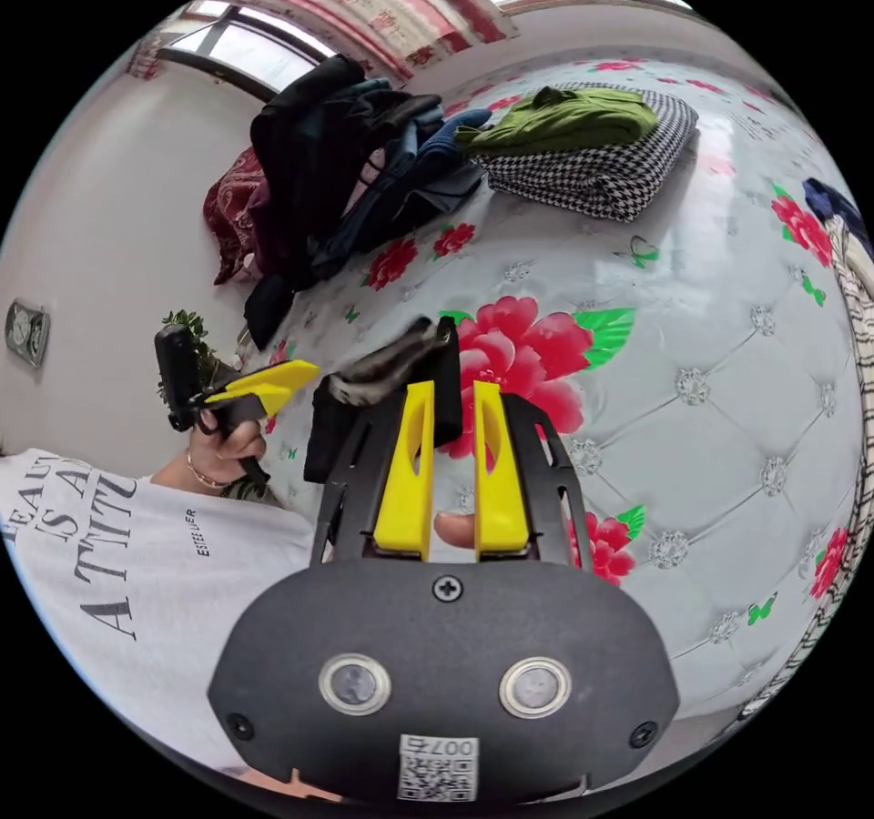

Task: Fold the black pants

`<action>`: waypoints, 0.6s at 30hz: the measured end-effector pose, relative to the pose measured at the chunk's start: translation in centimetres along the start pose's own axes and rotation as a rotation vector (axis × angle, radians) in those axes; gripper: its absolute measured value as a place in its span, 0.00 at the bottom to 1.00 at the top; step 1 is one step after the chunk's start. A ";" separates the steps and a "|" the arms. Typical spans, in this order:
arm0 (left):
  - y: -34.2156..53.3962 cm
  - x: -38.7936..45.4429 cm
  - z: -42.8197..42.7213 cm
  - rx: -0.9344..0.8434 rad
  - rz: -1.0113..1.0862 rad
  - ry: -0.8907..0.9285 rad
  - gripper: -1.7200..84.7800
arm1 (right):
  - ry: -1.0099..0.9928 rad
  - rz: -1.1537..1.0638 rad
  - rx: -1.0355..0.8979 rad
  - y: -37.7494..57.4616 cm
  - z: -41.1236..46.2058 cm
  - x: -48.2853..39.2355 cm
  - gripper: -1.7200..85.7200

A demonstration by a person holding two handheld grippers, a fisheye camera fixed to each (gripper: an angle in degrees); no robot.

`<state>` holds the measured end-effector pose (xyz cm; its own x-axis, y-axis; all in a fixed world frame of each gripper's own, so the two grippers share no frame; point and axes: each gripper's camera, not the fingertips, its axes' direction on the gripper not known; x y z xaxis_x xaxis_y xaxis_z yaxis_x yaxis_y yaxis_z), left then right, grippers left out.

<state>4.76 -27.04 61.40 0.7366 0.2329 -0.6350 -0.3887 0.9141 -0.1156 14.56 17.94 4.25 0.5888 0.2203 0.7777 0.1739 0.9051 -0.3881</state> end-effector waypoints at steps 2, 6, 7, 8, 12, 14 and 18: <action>0.2 -0.3 2.0 -0.084 -0.054 -0.021 0.17 | -0.041 0.046 0.012 -0.8 -0.2 2.1 0.11; 3.0 -1.7 -1.5 -0.034 -0.199 -0.118 0.16 | -0.097 0.070 -0.027 -2.5 1.9 4.6 0.12; 4.4 -2.6 -3.1 -0.012 -0.265 -0.167 0.16 | -0.110 0.074 -0.061 -3.3 3.4 5.3 0.12; 5.9 -3.5 -4.6 0.004 -0.338 -0.210 0.16 | -0.119 0.073 -0.095 -4.1 4.9 5.9 0.12; 9.0 -5.9 -6.7 0.007 -0.535 -0.244 0.17 | -0.120 0.040 -0.181 -7.0 9.5 6.6 0.12; 8.9 -6.2 -5.9 -0.019 -0.567 -0.240 0.18 | -0.141 0.002 -0.217 -9.1 11.8 6.1 0.11; 6.8 -7.0 -2.5 -0.083 -0.596 -0.174 0.16 | -0.104 -0.049 -0.269 -12.0 13.9 4.9 0.10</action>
<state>-4.41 -23.24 63.14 0.9166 -0.2522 -0.3101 0.0802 0.8762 -0.4753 4.35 13.24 19.59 0.4926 0.2276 0.8400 0.4112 0.7898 -0.4551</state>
